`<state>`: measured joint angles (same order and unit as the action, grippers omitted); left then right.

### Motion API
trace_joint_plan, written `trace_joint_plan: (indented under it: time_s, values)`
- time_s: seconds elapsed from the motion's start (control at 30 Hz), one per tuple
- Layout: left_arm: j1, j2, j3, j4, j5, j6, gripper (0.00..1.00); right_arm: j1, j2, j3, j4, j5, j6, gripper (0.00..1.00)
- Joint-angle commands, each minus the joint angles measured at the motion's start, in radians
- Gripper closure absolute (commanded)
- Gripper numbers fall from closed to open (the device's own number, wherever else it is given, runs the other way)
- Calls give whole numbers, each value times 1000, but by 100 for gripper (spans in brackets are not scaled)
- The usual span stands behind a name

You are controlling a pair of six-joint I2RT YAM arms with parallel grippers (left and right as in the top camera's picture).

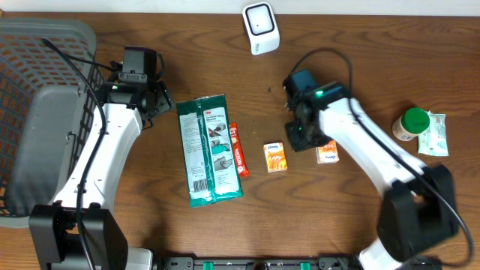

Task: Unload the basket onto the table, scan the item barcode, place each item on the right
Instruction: 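Lower the right gripper and close on one orange tissue pack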

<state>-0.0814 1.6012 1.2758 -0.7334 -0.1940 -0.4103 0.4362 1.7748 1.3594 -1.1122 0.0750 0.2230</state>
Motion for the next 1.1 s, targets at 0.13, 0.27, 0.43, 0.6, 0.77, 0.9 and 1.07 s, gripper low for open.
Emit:
trace_joint_plan:
  time_s: [0.13,0.27,0.43,0.6,0.77,0.9,1.07]
  values:
    - [0,0,5,-3,-17,10,15,-23,-67,14,-76,161,65,1]
    - [0,0,5,-3,-17,10,15,-25,-63,-41,-42,194,134,47]
    - [0,0,5,-3,-17,10,15,-21,-63,-128,63,250,162,61]
    - [0,0,5,-3,-17,10,15,-8,-62,-228,171,299,162,64]
    - [0,0,5,-3,-17,10,15,3,-62,-312,312,298,155,68]
    - [0,0,5,-3,-17,10,15,4,-62,-352,367,299,135,73]
    - [0,0,5,-3,-17,10,15,5,-62,-382,425,299,135,71]
